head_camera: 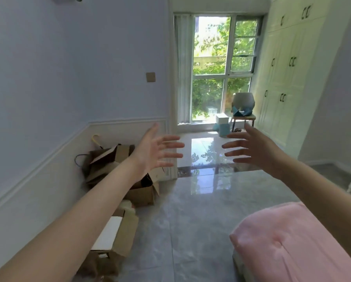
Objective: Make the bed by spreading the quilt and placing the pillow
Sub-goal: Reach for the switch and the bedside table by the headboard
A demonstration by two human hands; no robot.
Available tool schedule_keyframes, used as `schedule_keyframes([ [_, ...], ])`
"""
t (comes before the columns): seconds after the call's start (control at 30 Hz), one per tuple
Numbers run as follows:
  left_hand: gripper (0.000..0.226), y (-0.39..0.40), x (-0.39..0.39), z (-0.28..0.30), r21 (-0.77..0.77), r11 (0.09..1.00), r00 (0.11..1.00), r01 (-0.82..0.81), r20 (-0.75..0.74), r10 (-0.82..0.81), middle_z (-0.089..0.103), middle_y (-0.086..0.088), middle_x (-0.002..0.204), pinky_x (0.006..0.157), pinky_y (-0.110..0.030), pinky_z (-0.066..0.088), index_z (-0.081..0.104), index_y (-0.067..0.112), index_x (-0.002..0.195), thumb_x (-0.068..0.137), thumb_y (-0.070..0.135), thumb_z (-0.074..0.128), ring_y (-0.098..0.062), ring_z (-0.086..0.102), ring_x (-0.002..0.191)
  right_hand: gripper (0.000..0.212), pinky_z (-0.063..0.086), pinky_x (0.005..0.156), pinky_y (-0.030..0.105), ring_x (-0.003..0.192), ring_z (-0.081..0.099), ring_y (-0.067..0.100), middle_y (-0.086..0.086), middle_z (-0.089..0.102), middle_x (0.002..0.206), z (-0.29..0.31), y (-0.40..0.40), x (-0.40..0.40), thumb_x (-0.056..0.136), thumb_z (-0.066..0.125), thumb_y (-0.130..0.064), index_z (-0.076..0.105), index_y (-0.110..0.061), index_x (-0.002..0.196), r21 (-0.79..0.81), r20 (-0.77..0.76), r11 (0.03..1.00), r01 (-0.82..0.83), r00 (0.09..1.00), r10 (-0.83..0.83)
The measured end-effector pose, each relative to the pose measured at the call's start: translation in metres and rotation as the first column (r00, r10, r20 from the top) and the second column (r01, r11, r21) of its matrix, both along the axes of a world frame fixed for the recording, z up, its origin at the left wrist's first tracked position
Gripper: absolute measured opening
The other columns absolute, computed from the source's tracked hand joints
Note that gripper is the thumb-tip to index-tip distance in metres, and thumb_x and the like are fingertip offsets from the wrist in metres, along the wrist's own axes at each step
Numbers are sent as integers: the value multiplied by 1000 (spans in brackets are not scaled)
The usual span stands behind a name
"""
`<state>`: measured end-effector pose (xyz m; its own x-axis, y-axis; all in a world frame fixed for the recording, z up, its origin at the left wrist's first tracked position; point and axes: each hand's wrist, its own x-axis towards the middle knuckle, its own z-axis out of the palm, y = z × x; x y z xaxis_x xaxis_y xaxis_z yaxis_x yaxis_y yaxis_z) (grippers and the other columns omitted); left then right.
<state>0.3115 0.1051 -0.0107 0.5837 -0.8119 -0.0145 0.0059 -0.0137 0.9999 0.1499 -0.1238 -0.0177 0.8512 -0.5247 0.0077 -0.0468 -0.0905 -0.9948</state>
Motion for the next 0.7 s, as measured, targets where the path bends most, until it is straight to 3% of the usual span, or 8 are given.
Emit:
schedule_keyframes([
  [0.13,72,-84,73,-20,37,999,1000,27,-16,-26,65,-9,119,94,-45,47,59,13,118,92,62,13,-30,64,105,61,51,87,41,100,66,30,11,69,109,-26,-87,66,92,28,-58,58,-13,119,12,-37,1000,4,999,-3],
  [0.27,74,-137,158,-11,27,999,999,-34,-39,35,66,-9,117,94,-47,45,58,12,121,91,65,15,-30,64,105,60,51,81,37,99,66,29,11,68,112,-35,-151,145,93,29,-58,57,-12,120,67,-30,998,12,1000,-10],
  [0.47,73,-214,284,4,-28,992,992,-121,17,122,67,-8,116,90,-46,47,58,13,120,91,64,16,-29,64,104,55,51,79,38,98,67,28,10,69,108,-16,-244,265,93,29,-57,59,-16,113,4,2,999,-51,999,51],
  [0.7,74,-404,414,-23,34,999,997,39,-72,-36,69,-7,113,91,-44,48,62,13,115,88,68,21,-30,66,101,58,50,79,39,96,67,28,10,69,106,-23,-398,377,92,29,-58,60,-15,113,27,-5,999,34,999,-34],
])
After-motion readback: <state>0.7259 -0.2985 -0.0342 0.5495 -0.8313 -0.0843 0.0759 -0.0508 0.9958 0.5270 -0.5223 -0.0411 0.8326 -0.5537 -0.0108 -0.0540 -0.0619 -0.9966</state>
